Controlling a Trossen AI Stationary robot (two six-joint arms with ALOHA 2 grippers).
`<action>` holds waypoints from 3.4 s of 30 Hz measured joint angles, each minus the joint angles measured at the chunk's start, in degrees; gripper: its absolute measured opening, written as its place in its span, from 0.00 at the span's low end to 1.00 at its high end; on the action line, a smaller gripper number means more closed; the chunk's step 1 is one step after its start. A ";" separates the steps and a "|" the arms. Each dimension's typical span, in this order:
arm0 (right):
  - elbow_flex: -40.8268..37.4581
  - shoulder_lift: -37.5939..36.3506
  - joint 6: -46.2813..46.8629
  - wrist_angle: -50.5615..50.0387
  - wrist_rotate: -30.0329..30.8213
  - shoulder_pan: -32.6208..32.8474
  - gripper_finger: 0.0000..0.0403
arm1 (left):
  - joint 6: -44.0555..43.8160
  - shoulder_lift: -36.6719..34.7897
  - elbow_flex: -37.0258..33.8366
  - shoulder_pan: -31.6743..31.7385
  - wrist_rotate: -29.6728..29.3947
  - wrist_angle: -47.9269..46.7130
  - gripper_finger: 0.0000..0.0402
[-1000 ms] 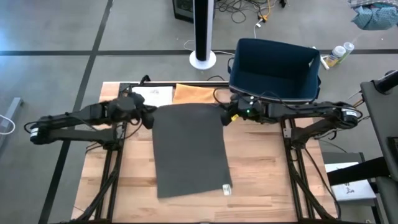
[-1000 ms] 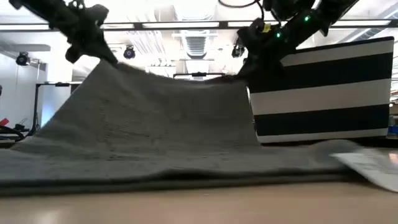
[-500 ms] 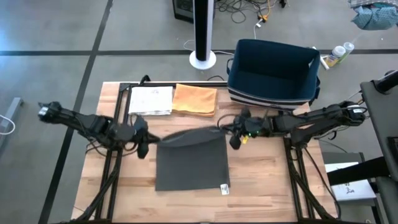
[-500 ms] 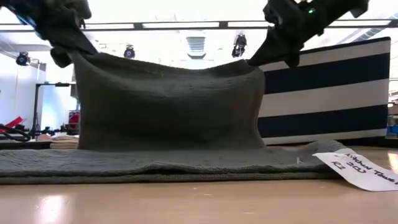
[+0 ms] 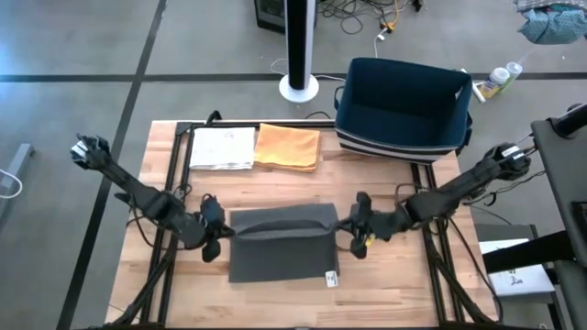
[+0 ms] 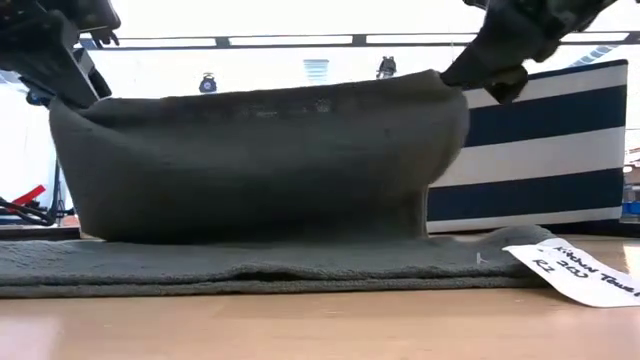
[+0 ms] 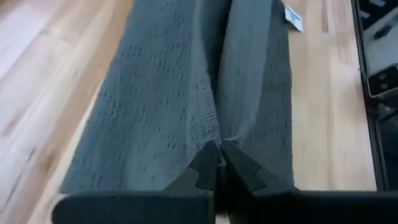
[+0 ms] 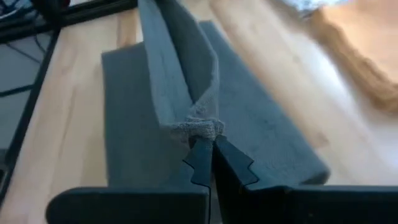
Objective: Fold towel
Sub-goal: Fold the black towel
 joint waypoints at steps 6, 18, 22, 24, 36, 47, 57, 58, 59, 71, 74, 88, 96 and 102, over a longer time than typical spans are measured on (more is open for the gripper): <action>0.35 10.40 6.39 2.76 -0.13 4.31 0.00 | -2.21 5.64 0.94 -2.53 1.85 1.12 0.00; 4.26 18.14 8.68 2.48 -0.77 6.38 0.00 | -6.78 13.51 0.72 -4.16 6.92 7.55 0.00; 4.26 17.19 7.85 1.95 -0.89 6.38 0.00 | -7.23 15.46 1.22 -4.87 9.19 10.74 0.00; 4.26 17.04 7.75 1.02 -2.32 6.38 0.00 | -7.47 16.13 1.22 -5.16 10.20 11.34 0.00; 4.28 17.26 7.12 0.50 -7.28 6.36 0.00 | -10.31 16.59 1.18 -6.87 11.75 15.02 0.01; 4.28 17.30 10.34 0.37 -8.47 6.23 0.10 | -10.34 19.54 1.15 -7.06 11.80 16.61 0.09; 10.50 14.46 14.20 -13.43 -16.10 5.95 0.28 | -4.89 18.10 6.60 -7.06 11.58 16.63 0.22; 11.61 14.58 13.66 -15.07 -15.61 5.83 0.29 | -3.73 18.10 7.14 -7.04 11.42 16.25 0.23; 12.49 14.65 12.61 -15.86 -14.98 5.64 0.31 | -2.90 18.10 7.69 -7.02 10.72 15.91 0.25; 14.49 25.05 -0.04 0.07 -5.49 0.66 0.37 | -2.34 19.65 1.18 -6.82 -0.28 21.56 0.30; 16.38 30.69 -2.48 2.65 -5.94 -0.30 0.35 | -2.54 22.91 -0.87 -6.78 -0.84 27.38 0.29; 29.00 36.87 -8.68 -2.52 -14.71 3.75 0.27 | -0.10 47.53 14.77 -8.37 14.98 35.34 0.18; 31.43 43.38 -16.92 11.62 -8.22 3.62 0.28 | -6.87 46.72 25.98 -14.04 7.10 11.37 0.10; 40.76 52.94 -22.14 13.66 -3.26 3.66 0.31 | -14.71 48.46 26.79 -20.93 -9.54 13.01 0.09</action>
